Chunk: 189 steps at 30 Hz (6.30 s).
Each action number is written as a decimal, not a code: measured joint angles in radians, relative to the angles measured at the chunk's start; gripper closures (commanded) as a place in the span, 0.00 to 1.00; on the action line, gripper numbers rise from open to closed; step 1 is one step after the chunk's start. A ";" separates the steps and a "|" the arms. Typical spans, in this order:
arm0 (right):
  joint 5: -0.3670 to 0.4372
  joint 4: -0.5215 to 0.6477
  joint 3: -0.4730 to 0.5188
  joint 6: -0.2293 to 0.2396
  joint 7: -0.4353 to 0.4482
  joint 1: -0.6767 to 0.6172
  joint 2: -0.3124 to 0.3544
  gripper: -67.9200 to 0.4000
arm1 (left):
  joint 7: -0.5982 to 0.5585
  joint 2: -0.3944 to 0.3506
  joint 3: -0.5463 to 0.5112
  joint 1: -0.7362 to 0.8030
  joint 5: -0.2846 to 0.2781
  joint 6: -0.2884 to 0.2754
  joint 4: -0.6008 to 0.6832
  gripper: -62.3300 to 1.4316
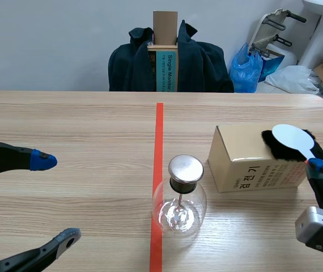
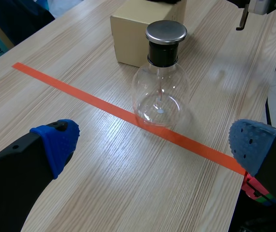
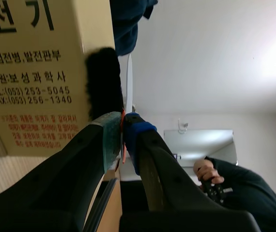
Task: Do the electroscope experiment.
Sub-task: 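Rub the plate on the fur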
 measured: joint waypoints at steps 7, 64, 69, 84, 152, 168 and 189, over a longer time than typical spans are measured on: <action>0.000 -0.002 0.000 0.001 -0.031 -0.038 0.000 0.98 | 0.000 0.000 0.000 0.000 0.000 0.000 0.000 0.00; -0.002 -0.056 -0.137 -0.042 -0.313 -0.005 0.013 0.98 | 0.034 0.029 0.000 -0.006 0.000 0.000 0.000 0.00; -0.016 -0.057 -0.168 -0.049 -0.138 -0.016 0.015 0.98 | 0.033 0.031 0.000 -0.006 0.000 0.000 0.000 0.00; 0.019 -0.056 -0.143 -0.112 -0.380 -0.021 0.000 0.98 | 0.034 0.031 0.000 -0.008 0.000 0.001 0.000 0.00; 0.038 -0.056 -0.192 -0.102 -0.315 -0.040 0.005 0.98 | 0.042 0.031 0.000 -0.008 0.000 0.001 0.000 0.00; 0.117 0.090 -0.136 -0.126 -0.257 -0.105 0.036 0.98 | 0.042 0.031 0.000 -0.008 0.000 0.001 0.000 0.00; 0.392 0.657 0.034 -0.128 -0.277 -0.270 0.036 0.98 | 0.043 0.031 0.000 -0.008 0.023 0.001 0.000 0.00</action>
